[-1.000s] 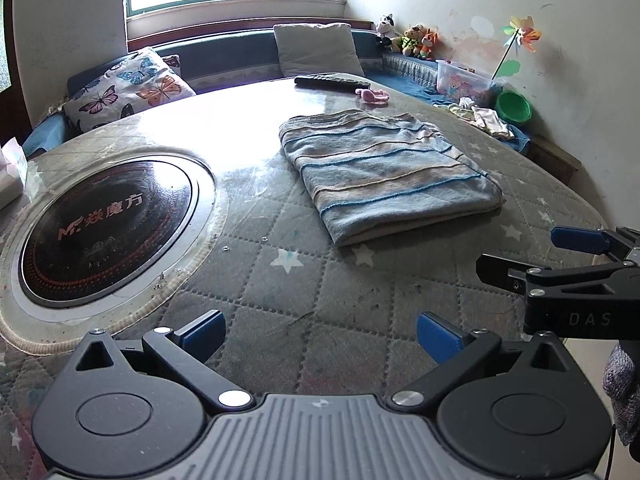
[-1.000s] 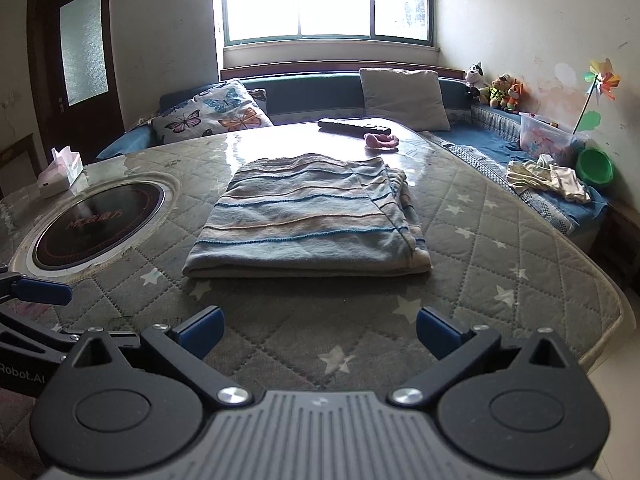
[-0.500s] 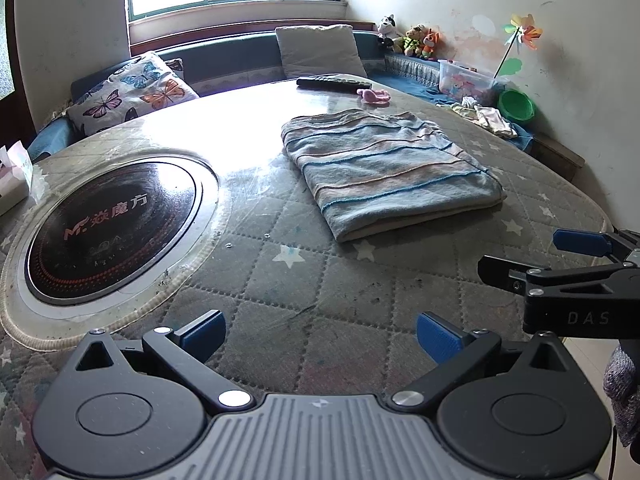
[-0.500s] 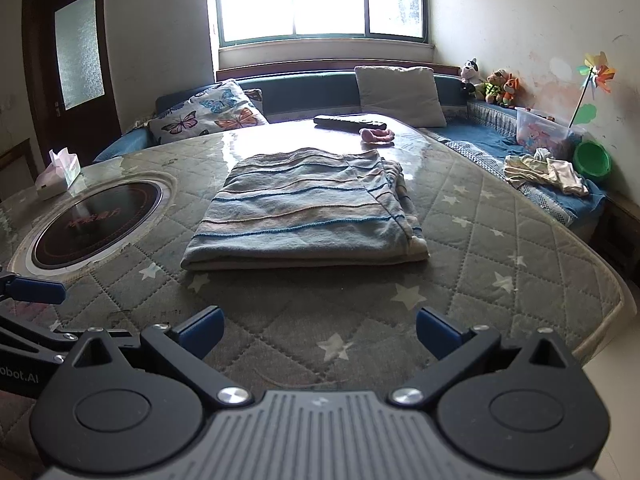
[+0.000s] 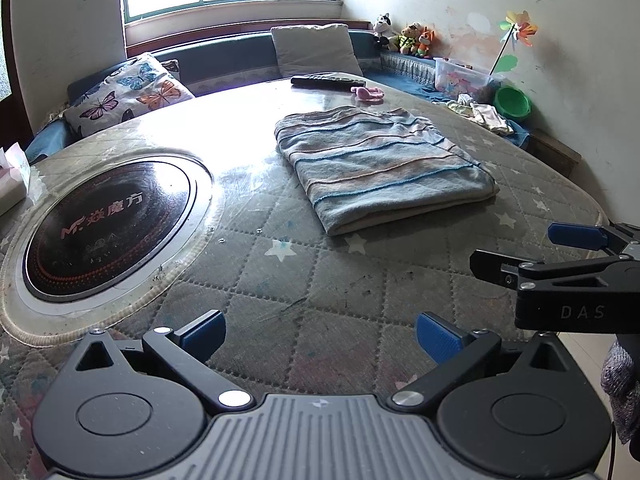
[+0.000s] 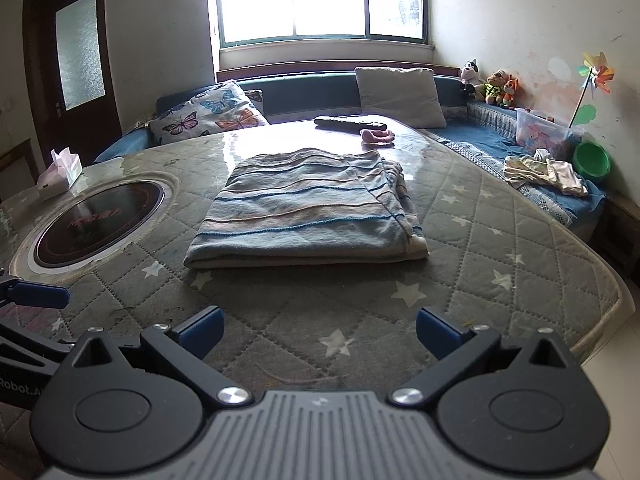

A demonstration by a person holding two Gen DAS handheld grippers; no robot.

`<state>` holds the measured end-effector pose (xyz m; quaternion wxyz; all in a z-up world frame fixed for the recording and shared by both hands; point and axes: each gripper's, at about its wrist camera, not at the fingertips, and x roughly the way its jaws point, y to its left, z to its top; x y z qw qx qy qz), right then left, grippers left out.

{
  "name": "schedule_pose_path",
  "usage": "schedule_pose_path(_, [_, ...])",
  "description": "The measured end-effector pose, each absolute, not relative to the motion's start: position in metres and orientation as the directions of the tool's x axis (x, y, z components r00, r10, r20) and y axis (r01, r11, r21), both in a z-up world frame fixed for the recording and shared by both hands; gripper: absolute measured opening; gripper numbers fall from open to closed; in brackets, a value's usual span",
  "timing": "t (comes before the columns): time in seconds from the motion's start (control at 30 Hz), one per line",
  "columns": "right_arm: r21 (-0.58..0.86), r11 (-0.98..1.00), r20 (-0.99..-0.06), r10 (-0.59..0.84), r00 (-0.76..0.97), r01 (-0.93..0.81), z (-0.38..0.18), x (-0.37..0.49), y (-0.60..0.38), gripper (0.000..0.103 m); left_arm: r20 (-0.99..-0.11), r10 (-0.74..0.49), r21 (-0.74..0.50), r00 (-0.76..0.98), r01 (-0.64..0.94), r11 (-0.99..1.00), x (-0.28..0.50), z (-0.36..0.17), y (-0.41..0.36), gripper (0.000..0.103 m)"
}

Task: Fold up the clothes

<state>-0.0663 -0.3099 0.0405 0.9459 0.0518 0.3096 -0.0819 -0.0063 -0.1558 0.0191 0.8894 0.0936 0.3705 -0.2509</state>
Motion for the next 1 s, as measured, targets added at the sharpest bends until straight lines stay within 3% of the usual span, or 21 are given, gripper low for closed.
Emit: schedule_pose_path(1.0, [0.038, 0.982, -0.611, -0.124, 0.782, 0.186, 0.0360, -0.0576, -0.3078, 0.103, -0.718, -0.386, -0.034, 0.580, 0.524, 0.851, 0.0020, 0.0145, -0.1585, 0.103])
